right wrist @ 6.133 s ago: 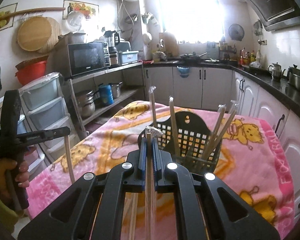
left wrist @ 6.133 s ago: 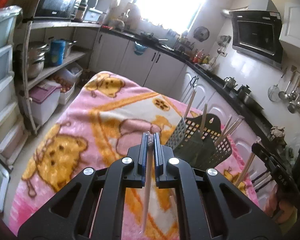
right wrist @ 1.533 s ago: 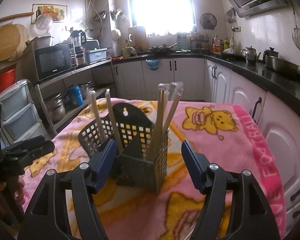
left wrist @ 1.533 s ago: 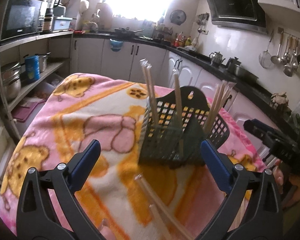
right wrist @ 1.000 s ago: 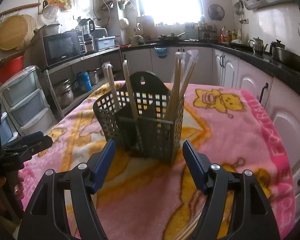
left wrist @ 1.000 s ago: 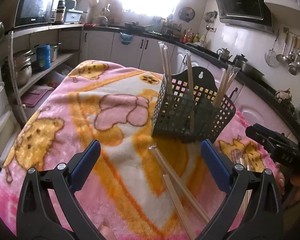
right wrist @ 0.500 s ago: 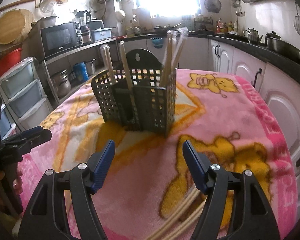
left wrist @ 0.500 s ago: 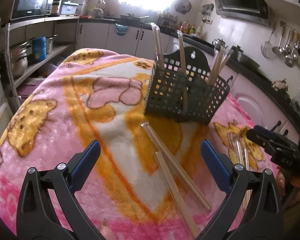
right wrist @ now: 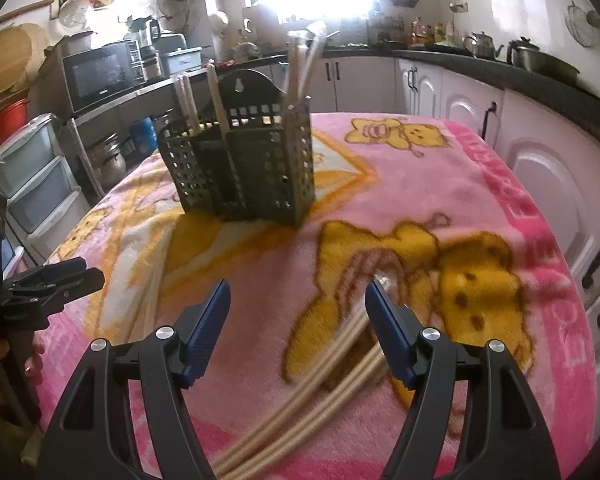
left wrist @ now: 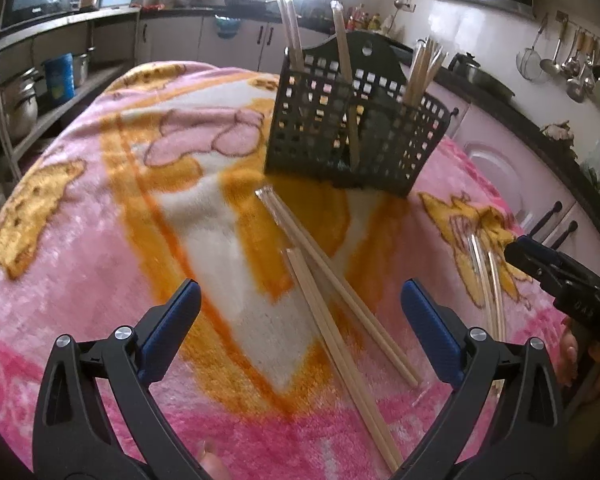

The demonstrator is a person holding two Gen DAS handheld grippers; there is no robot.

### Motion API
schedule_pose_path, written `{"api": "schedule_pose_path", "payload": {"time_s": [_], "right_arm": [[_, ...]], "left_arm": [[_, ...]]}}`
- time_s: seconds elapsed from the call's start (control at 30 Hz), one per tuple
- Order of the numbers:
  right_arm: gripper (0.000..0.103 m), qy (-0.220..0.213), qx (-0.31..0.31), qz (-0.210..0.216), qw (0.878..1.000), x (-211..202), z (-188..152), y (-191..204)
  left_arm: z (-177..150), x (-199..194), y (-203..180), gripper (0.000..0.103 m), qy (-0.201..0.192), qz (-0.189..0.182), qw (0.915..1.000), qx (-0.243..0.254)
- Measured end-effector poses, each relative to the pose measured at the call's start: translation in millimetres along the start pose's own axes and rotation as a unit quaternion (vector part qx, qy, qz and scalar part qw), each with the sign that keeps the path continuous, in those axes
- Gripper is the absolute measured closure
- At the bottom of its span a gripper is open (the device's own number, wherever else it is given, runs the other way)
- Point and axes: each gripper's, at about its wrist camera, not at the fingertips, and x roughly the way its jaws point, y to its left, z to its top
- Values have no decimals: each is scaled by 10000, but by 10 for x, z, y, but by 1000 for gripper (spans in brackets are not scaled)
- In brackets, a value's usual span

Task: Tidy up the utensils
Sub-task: 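Withdraw both tools back over the remaining wrapped chopsticks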

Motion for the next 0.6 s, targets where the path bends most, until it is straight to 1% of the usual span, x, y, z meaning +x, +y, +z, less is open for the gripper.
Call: {"api": "schedule_pose_path", "payload": {"time_s": [0.1, 0.17, 0.2, 0.3, 0.33, 0.37, 0.5, 0.6], "right_arm": [[35, 42, 62, -31, 10000, -10, -49, -49], [35, 66, 108, -42, 9999, -16, -77, -85], [35, 77, 129, -51, 9999, -18, -85, -97], [35, 114, 231, -99, 9996, -29, -116, -162], [35, 132, 276, -117, 9995, -27, -126, -190], [36, 165, 324, -140, 9992, -20, -135, -221], [37, 280, 562, -151, 9979, 35, -122, -336], [43, 372, 551, -139, 9977, 107, -68, -361]], "left_arm": [[-47, 46, -7, 12, 129, -98, 9999, -51], [-76, 77, -14, 21, 225, -181, 9995, -90], [-91, 91, -19, 23, 265, -211, 9994, -99], [-114, 127, -45, 33, 347, -212, 9991, -79], [-123, 142, -52, 39, 388, -198, 9990, -75], [-126, 156, -54, 43, 421, -185, 9989, -74], [-111, 214, -33, 49, 493, -154, 9986, -116], [-58, 274, 1, 53, 548, -100, 9983, -142]]}}
